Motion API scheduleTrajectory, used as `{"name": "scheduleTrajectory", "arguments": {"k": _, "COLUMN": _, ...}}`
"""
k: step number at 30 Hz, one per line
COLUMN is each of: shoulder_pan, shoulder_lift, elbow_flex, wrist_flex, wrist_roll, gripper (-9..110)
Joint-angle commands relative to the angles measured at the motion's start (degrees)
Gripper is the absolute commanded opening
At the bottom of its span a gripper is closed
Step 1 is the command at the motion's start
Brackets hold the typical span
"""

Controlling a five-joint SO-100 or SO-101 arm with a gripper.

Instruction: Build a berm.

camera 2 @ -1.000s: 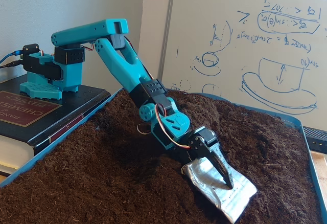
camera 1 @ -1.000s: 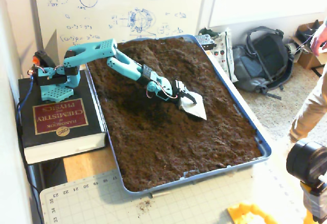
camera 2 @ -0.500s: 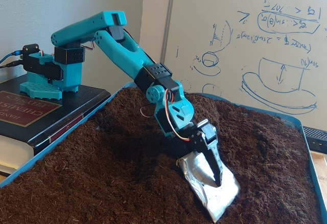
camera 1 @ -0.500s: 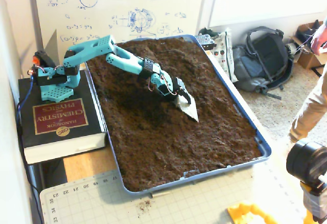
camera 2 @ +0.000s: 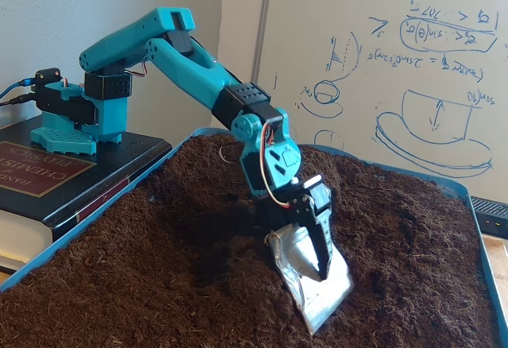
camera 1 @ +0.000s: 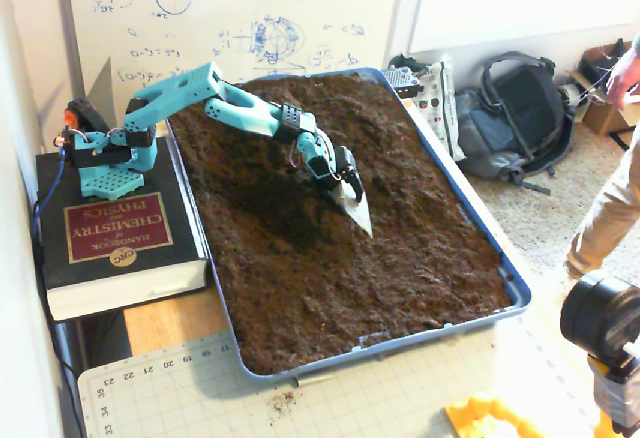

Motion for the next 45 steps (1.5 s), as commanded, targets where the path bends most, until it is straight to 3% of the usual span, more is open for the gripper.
{"name": "scheduleTrajectory", "arguments": {"k": 1, "shoulder_pan": -0.5, "shoulder_lift": 1.8, "elbow_flex": 0.4, "wrist_flex": 8.5, "wrist_roll": -0.7, "gripper": 1}}
{"name": "scheduleTrajectory", "arguments": {"k": 19, "shoulder_pan": -1.9, "shoulder_lift": 8.7, "elbow_flex": 0.4, "wrist_flex": 20.0, "wrist_roll": -0.5, "gripper": 1}}
{"name": "scheduleTrajectory", "arguments": {"k": 29, "shoulder_pan": -2.8, "shoulder_lift": 16.0, "elbow_flex": -3.2, "wrist_flex": 18.1, "wrist_roll": 0.4, "gripper": 1}}
{"name": "scheduleTrajectory", "arguments": {"k": 35, "shoulder_pan": -4.1, "shoulder_lift": 18.1, "elbow_flex": -5.6, "wrist_flex": 6.6, "wrist_roll": 6.9, "gripper": 1}}
{"name": "scheduleTrajectory", "arguments": {"k": 45, "shoulder_pan": -6.7, "shoulder_lift": 17.1, "elbow_flex": -4.7, "wrist_flex": -24.2, "wrist_roll": 15.2, "gripper": 1}}
